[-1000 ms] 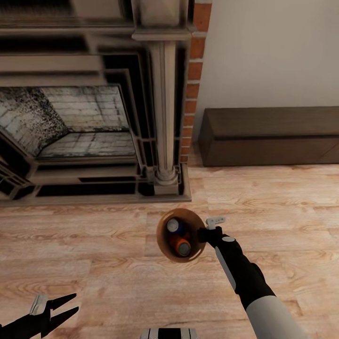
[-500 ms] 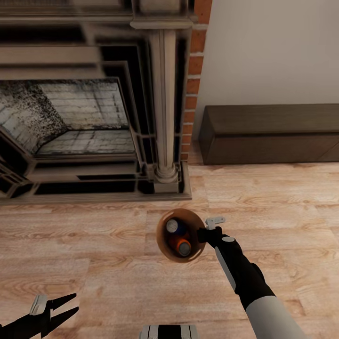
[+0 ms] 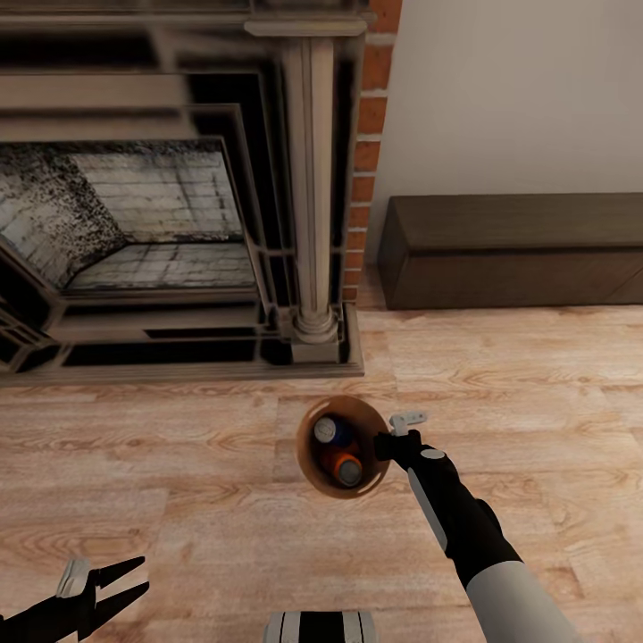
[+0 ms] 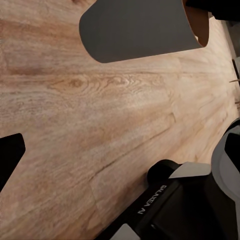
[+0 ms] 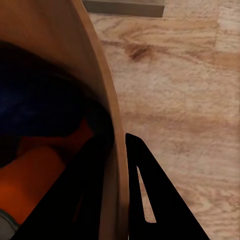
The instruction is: Put the three can of soda from the living room inside the tash can in the kitchen.
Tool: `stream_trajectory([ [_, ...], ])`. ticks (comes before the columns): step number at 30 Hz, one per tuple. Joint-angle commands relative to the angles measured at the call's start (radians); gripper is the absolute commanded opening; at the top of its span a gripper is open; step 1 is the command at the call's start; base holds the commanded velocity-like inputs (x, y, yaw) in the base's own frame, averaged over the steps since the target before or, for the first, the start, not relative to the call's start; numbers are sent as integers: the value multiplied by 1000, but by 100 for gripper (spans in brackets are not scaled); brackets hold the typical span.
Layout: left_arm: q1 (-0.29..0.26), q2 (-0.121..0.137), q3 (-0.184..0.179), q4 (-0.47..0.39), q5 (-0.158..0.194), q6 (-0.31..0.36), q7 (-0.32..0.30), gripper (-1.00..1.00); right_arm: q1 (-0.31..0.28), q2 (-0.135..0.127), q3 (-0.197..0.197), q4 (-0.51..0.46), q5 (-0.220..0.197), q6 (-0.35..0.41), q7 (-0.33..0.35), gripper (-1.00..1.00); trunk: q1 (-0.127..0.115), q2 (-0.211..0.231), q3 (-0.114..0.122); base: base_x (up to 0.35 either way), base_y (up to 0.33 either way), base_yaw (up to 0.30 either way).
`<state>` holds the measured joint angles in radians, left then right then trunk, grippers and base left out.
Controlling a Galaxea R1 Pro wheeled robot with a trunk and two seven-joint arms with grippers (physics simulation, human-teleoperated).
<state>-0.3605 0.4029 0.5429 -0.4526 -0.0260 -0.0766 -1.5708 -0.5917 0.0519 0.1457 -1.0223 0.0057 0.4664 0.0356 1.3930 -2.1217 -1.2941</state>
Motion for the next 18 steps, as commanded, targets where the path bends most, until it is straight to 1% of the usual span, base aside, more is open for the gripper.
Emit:
stream_trajectory([
  [1, 0, 0, 0, 0, 0, 0, 0, 100, 0, 0, 0, -1, -9, 0, 4, -100, 4, -7, -3, 0, 0, 0],
  [18, 0, 0, 0, 0, 0, 0, 0, 100, 0, 2, 0, 2, -9, 0, 4, -100, 69, -126, -56, 0, 0, 0],
])
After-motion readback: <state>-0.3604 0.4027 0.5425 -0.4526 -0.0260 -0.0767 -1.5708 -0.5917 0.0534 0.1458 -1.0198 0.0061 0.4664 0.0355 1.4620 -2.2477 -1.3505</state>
